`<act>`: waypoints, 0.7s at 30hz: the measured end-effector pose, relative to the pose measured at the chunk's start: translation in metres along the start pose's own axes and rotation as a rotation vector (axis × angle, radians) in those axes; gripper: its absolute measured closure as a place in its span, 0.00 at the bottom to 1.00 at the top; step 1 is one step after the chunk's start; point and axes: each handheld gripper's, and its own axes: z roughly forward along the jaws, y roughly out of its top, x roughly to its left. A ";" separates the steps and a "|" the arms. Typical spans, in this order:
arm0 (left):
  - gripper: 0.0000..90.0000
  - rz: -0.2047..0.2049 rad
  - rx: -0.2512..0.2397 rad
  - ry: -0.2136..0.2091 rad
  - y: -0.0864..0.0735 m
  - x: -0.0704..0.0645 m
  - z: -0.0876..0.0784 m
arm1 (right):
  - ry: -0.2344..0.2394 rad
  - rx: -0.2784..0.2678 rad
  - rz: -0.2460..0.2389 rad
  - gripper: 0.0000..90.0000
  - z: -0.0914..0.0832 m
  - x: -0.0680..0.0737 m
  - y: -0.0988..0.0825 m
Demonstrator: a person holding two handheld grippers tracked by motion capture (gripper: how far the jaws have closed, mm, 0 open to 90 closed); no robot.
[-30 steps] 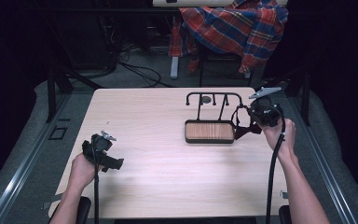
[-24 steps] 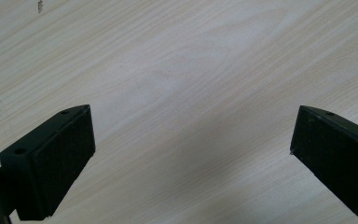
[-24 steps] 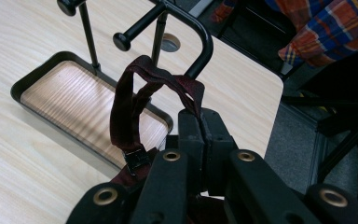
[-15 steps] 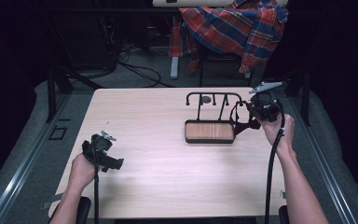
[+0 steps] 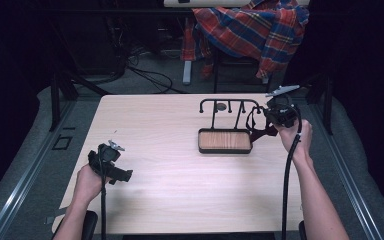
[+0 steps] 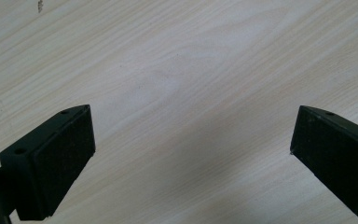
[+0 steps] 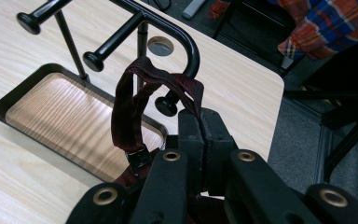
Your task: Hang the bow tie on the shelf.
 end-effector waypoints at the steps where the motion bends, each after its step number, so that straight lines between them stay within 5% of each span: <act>1: 0.00 0.001 0.000 0.001 0.000 0.000 0.000 | 0.001 0.003 0.004 0.98 0.001 0.000 0.000; 21: 0.00 0.005 0.002 0.001 0.000 0.000 0.000 | 0.028 0.030 0.044 0.98 0.022 -0.007 -0.005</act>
